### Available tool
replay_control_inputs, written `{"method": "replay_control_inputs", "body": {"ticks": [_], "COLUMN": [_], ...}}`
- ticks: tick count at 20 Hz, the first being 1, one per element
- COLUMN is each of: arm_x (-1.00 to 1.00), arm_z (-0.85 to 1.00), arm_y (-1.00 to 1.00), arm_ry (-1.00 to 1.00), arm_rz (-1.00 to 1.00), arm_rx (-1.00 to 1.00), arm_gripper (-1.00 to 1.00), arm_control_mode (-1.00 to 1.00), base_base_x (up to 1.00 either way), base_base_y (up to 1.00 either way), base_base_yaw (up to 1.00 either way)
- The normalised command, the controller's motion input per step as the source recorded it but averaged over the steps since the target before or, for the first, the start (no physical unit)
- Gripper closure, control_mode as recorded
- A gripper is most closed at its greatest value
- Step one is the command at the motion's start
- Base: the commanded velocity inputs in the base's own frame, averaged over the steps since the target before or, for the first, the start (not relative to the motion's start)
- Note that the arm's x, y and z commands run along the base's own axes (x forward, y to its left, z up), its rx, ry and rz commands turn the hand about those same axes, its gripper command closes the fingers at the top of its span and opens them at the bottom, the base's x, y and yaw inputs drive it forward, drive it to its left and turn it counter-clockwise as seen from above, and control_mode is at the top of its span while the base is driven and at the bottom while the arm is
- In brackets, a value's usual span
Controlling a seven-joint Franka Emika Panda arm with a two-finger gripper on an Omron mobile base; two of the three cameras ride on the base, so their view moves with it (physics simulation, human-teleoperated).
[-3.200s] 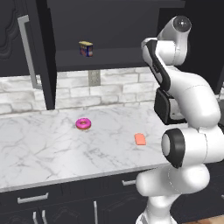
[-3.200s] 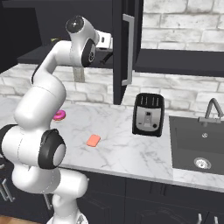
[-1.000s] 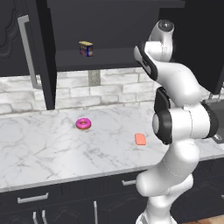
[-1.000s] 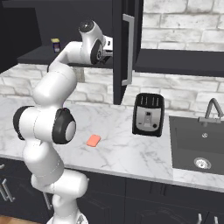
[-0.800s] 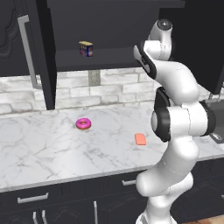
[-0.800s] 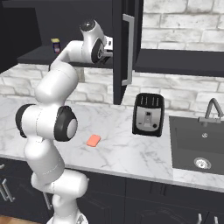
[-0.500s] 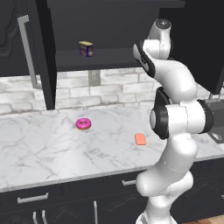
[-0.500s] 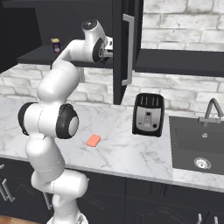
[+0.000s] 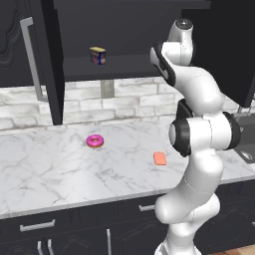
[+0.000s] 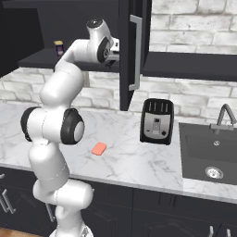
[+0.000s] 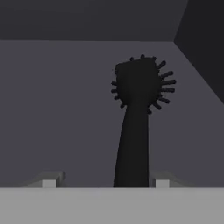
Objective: Pick the bar soap and dish brush from the cabinet and place them on the counter.
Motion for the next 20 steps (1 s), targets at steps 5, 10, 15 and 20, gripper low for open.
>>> {"method": "replay_control_inputs", "body": {"ticks": [5, 10, 15, 20], "arm_x": [-0.03, -0.35, -0.67, -0.8], "arm_z": [-0.35, -0.44, -0.37, -0.3], "arm_y": [0.0, 0.0, 0.0, 0.02], "arm_ry": [0.0, -0.06, -0.14, -0.15], "arm_rz": [0.0, 0.0, 0.0, 0.01], "arm_rx": [0.0, 0.0, 0.0, 0.0], "arm_gripper": [1.0, 1.0, 1.0, 1.0], "arm_control_mode": [-1.0, -1.0, -1.0, -1.0], "base_base_x": [0.0, 0.0, 0.0, 0.0], "base_base_y": [0.0, 0.0, 0.0, 0.0], "base_base_yaw": [0.0, 0.0, 0.0, 0.0]}}
